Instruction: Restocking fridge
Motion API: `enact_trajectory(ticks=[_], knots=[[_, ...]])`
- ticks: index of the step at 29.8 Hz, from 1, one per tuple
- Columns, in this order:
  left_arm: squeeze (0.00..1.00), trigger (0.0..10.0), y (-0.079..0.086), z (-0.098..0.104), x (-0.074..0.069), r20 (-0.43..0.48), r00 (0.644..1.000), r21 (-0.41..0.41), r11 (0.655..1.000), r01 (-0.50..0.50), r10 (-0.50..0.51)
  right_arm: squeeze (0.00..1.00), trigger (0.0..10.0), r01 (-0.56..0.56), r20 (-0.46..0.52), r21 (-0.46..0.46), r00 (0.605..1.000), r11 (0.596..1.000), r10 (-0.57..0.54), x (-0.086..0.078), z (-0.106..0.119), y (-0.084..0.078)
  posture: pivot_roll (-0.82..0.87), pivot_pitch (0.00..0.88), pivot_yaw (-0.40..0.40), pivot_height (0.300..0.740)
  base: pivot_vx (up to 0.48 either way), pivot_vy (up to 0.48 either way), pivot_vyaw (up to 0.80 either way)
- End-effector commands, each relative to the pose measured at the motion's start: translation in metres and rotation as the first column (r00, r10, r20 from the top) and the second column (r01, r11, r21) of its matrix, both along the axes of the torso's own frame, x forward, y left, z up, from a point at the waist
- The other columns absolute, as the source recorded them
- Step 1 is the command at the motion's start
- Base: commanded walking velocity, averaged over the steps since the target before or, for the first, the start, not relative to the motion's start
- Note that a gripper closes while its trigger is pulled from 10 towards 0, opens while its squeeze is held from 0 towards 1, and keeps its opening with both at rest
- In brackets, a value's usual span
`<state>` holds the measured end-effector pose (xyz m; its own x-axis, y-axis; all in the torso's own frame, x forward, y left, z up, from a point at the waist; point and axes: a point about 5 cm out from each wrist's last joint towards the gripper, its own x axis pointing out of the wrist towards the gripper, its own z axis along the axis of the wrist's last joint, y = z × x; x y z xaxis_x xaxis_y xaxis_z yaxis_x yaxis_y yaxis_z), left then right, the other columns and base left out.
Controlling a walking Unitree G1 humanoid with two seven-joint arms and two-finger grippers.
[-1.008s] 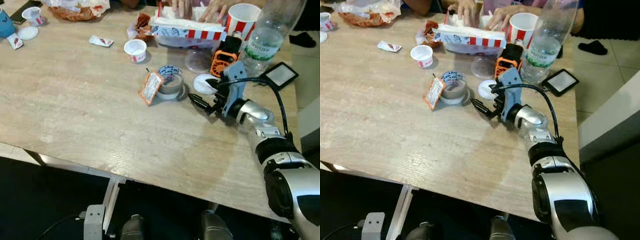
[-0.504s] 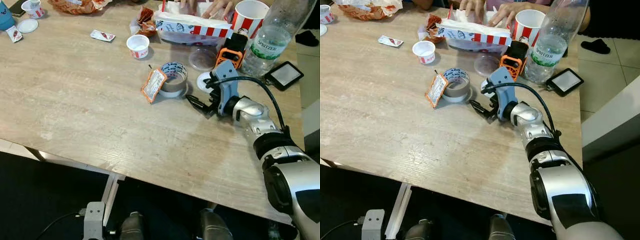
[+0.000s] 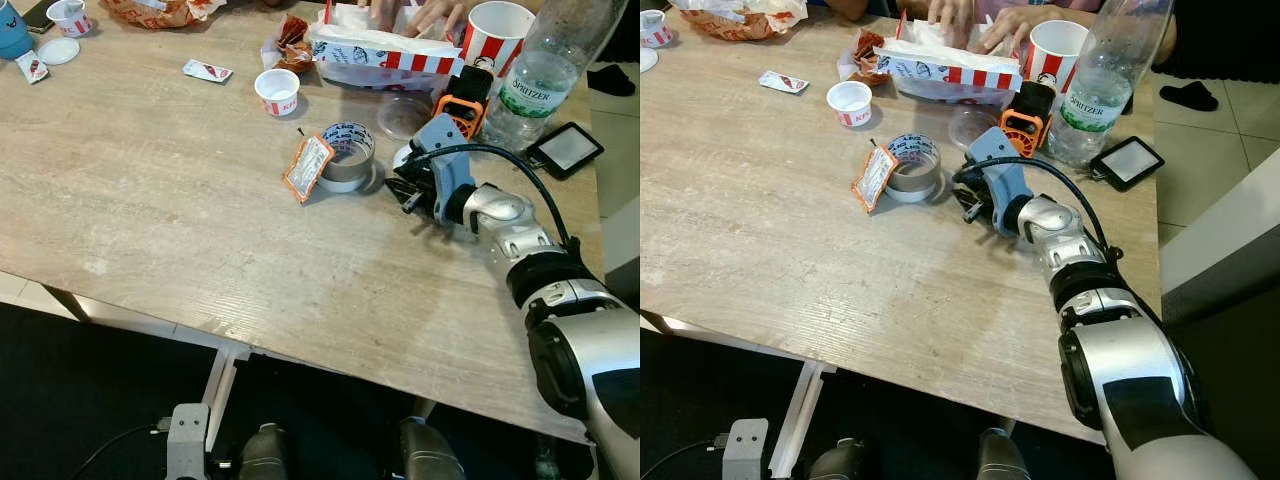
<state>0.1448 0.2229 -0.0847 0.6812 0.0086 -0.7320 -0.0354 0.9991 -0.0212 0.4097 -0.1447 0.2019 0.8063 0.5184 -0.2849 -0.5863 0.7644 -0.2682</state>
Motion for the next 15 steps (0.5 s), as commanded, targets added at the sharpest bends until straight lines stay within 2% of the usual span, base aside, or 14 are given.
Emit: enact_trajectory(ticks=[1,7,12,15], knots=[[0.0,10.0,-0.007,-0.01,-0.019,-0.079,0.997,-0.022,1.0,0.003,-0.005,0.0,0.0,0.045,-0.091,-0.031,0.995,0.998,-0.048,-0.004,-0.02,-0.01,-0.03,0.294,-0.016,0.74,0.0,0.0,0.0],[0.0,10.0,-0.011,-0.006,-0.006,-0.05,0.999,-0.03,1.0,0.009,-0.011,0.0,0.0,0.077,-0.074,0.03,0.994,0.997,-0.074,-0.001,-0.007,-0.013,-0.04,0.264,-0.018,0.74,0.0,0.0,0.0],[0.0,10.0,-0.012,-0.006,-0.003,-0.045,0.999,-0.031,0.999,0.009,-0.01,0.0,0.0,0.07,-0.071,0.062,0.995,0.996,-0.065,0.0,-0.003,-0.013,-0.04,0.258,-0.018,0.74,0.0,0.0,0.0],[0.0,10.0,-0.013,-0.004,0.002,-0.035,0.999,-0.036,0.999,0.0,-0.002,0.0,0.0,0.019,-0.08,0.148,0.997,0.989,-0.008,-0.001,0.005,-0.014,-0.04,0.233,-0.02,0.74,0.0,0.0,0.0]])
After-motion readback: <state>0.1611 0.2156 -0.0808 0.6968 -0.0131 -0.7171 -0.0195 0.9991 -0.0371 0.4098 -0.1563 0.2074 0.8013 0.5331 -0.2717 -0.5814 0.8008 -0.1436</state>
